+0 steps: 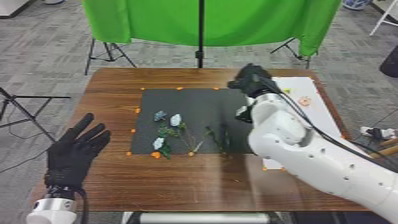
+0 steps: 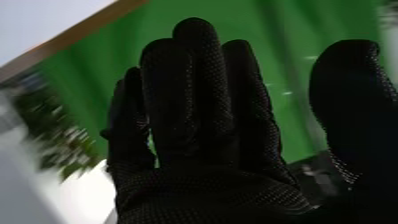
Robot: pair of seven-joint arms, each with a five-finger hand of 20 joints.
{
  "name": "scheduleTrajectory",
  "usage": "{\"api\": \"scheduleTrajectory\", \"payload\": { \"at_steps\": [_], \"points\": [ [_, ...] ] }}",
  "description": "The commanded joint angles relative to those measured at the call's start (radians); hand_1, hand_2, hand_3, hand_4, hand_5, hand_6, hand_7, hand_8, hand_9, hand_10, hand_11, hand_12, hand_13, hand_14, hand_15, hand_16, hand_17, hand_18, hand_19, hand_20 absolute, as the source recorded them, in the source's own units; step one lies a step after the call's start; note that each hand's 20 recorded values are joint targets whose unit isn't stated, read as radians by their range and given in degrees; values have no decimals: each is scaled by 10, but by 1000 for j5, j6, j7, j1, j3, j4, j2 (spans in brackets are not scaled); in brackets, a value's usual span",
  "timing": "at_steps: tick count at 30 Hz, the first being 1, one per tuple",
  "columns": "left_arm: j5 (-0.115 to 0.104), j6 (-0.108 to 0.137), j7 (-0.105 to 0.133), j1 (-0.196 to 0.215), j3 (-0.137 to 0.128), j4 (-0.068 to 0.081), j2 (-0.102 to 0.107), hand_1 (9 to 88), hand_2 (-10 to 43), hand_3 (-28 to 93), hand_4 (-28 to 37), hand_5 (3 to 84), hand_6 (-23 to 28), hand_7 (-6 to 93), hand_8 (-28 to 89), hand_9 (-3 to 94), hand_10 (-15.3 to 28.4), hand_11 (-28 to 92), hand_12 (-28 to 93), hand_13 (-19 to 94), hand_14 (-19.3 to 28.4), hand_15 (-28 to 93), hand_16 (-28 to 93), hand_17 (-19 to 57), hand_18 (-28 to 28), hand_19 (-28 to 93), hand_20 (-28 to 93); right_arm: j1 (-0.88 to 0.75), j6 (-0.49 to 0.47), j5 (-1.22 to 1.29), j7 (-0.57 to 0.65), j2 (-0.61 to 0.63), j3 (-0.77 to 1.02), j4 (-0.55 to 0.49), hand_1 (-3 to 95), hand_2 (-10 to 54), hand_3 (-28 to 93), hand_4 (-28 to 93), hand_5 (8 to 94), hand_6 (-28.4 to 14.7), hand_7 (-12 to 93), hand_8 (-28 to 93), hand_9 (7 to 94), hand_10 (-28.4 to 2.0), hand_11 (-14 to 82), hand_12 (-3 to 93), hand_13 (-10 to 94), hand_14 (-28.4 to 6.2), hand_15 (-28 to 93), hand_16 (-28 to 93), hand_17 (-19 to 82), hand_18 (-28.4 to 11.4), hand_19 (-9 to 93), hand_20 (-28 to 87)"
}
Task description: Arrange flowers
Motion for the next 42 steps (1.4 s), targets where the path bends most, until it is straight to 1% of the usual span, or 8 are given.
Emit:
{"api": "scheduleTrajectory", "payload": {
  "at_steps": [1, 15, 20, 22, 29, 33, 37, 42],
  "points": [
    [9, 2, -11, 22, 8, -3, -29, 217, 59, 818, -268, 359, 84, 117, -96, 356, 211, 215, 107, 239, 284, 496, -86, -99, 278, 572, 72, 24, -64, -41, 86, 102, -19, 131, 323, -71, 785, -281, 615, -8, 141, -124, 706, -148, 342, 155, 632, -121, 707, 135, 225, -234, 800, 372],
    [28, -7, -31, 20, -1, -5, -56, 219, 60, 819, -263, 360, 85, 116, -97, 356, 211, 217, 107, 238, 284, 497, -86, -99, 278, 573, 71, 15, -271, -148, 82, 86, -73, 211, 355, -95, 794, -282, 572, 16, 146, -127, 690, -141, 360, 164, 615, -114, 739, 151, 207, -236, 805, 386],
    [18, 0, -21, 8, 8, 1, -40, 220, 59, 820, -261, 360, 85, 116, -96, 356, 211, 217, 106, 239, 284, 498, -86, -99, 278, 573, 70, 50, -306, -146, 86, 58, -117, 271, 379, -95, 794, -282, 582, 28, 149, -131, 693, -136, 358, 163, 616, -113, 738, 147, 207, -236, 800, 396],
    [9, 6, -2, 14, 12, 0, -30, 220, 58, 820, -260, 359, 84, 117, -96, 356, 211, 218, 107, 239, 284, 499, -86, -99, 278, 573, 70, 72, -295, -155, 84, 40, -151, 305, 394, -95, 793, -282, 600, 35, 151, -132, 703, -131, 356, 162, 623, -107, 733, 145, 209, -233, 799, 397],
    [21, -4, -20, 6, 7, 2, -48, 220, 58, 820, -260, 360, 85, 116, -96, 356, 211, 217, 105, 239, 284, 497, -87, -99, 278, 573, 70, 68, -173, -250, 101, 30, -192, 328, 546, -95, 679, -283, 837, 39, 159, -15, 883, -68, 180, 315, 726, -63, 665, 194, 275, -206, 819, 384],
    [17, 6, -7, 33, -4, -7, -37, 220, 58, 818, -260, 360, 85, 117, -96, 356, 211, 217, 106, 240, 284, 498, -87, -99, 278, 573, 70, 54, -69, -290, 80, 11, -161, 259, 550, -95, 699, -283, 853, 25, 161, -5, 901, -67, 195, 326, 742, -56, 668, 202, 285, -206, 830, 383],
    [23, -1, -24, 23, -5, -8, -57, 220, 58, 818, -260, 360, 84, 117, -96, 356, 211, 218, 106, 239, 284, 498, -87, -99, 278, 573, 69, 91, 30, -335, 40, -10, -206, 157, 550, -95, 717, -283, 860, 19, 155, 1, 910, -72, 225, 321, 754, -60, 678, 201, 292, -211, 846, 383],
    [27, -3, -27, 24, -9, -11, -54, 221, 58, 819, -261, 360, 84, 117, -97, 356, 212, 217, 106, 239, 284, 499, -87, -99, 277, 573, 69, 66, 20, -331, -68, -61, -201, 36, 548, -95, 724, -283, 863, 17, 153, 4, 908, -76, 240, 318, 757, -59, 682, 198, 292, -212, 851, 380]
  ]
}}
